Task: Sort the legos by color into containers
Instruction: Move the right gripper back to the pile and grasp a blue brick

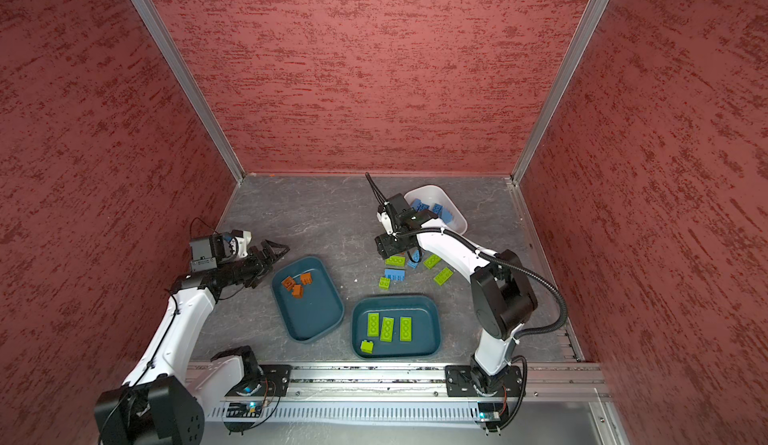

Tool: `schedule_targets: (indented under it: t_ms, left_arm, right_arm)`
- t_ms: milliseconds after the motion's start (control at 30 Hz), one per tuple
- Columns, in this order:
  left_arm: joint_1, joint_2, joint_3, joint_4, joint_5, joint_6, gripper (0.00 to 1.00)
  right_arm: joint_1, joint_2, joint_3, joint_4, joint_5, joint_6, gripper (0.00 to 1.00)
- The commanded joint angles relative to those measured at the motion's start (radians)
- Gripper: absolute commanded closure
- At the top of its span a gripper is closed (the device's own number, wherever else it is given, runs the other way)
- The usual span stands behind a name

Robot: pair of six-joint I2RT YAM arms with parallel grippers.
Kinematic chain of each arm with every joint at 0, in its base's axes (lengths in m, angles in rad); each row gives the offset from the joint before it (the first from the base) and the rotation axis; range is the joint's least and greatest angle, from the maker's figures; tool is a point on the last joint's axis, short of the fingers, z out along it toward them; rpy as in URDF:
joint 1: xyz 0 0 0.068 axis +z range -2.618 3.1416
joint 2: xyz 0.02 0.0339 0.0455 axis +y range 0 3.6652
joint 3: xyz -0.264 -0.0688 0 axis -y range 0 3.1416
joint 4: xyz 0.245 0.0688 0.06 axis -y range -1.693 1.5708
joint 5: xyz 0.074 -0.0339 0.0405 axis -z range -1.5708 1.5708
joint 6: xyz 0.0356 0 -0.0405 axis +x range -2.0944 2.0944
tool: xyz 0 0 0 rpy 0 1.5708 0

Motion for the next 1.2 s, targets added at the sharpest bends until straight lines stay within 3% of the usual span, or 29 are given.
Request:
schedule_targets:
  t_ms: [0,333,667,1167]
  left_arm:
    - [-0.005,-0.008,-0.002,-0.020,0.016,0.027,0.01]
    - [-0.018,0.014,0.008,-0.019,0.007,0.034,0.01]
    - [-0.023,0.021,0.002,-0.018,-0.003,0.033,0.01]
    - [-0.026,0.017,0.010,-0.050,-0.015,0.057,0.01]
  right_arm:
    - [0.002,-0.029,-0.044,-0.116,-0.022,-0.248,0.28]
    - [0.003,-0.007,-0.114,-0.136,0.022,-0.464,0.35]
    - [0.016,0.067,-0.099,-0.070,0.048,-0.515,0.43]
    - [0.055,0.144,-0.053,-0.059,-0.003,-0.507,0.69]
